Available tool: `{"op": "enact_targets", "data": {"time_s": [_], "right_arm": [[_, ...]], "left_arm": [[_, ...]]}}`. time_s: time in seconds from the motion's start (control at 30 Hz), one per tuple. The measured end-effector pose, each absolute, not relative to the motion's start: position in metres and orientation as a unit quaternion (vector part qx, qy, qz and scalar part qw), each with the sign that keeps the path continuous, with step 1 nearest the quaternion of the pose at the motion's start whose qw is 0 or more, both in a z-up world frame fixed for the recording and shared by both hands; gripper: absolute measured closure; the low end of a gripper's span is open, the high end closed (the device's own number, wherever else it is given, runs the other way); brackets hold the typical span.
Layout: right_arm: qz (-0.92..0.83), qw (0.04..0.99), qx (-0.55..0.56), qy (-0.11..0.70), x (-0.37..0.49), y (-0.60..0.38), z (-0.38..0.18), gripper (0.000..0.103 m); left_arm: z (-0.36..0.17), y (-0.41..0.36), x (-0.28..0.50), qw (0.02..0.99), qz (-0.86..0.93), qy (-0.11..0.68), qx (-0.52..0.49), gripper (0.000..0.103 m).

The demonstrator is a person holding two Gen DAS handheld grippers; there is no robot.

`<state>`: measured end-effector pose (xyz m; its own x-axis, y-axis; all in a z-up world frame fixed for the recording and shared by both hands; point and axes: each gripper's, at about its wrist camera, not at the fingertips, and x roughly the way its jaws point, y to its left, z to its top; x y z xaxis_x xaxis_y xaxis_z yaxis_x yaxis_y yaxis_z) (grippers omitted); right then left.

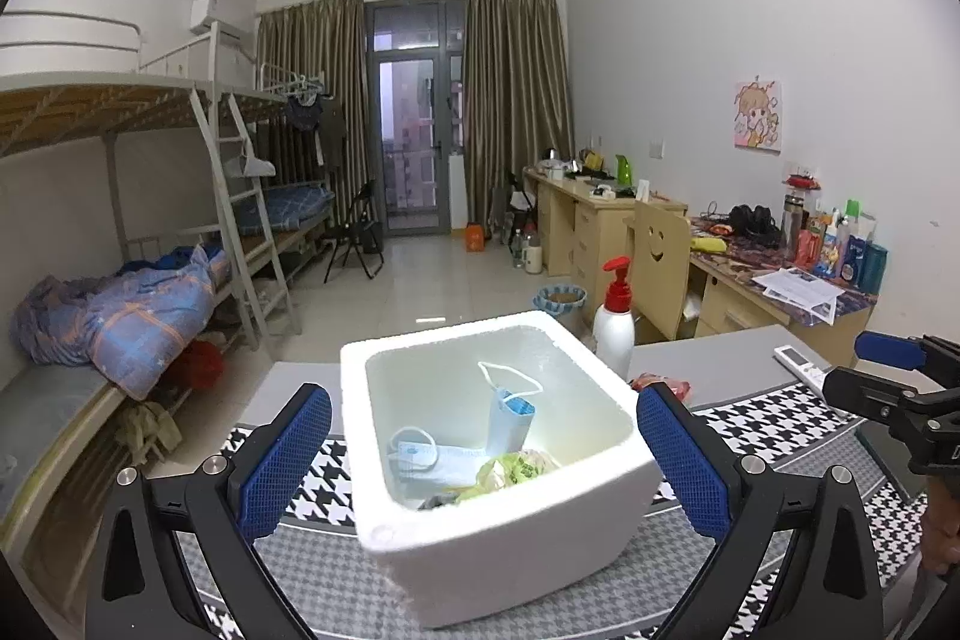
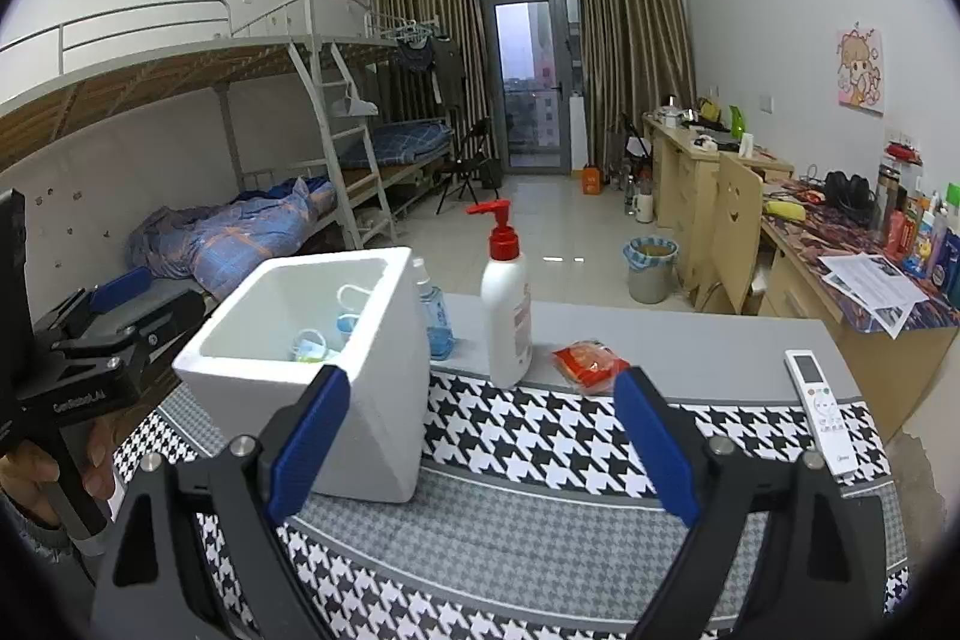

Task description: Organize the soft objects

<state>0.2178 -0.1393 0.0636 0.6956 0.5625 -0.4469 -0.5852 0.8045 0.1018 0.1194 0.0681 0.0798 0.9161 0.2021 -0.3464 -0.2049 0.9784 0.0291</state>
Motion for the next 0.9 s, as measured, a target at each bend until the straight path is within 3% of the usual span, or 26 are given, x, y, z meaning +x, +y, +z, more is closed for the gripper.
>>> {"op": "enact_targets", "data": {"time_s": [0.9], "right_arm": [[0.302,0.936,-0.015,0.178,0.127,-0.157,0.057,0.011]], "left_arm": [[0.081,0.032,0.034,0.988,0.094,0.122,0.008,0.001]]}}
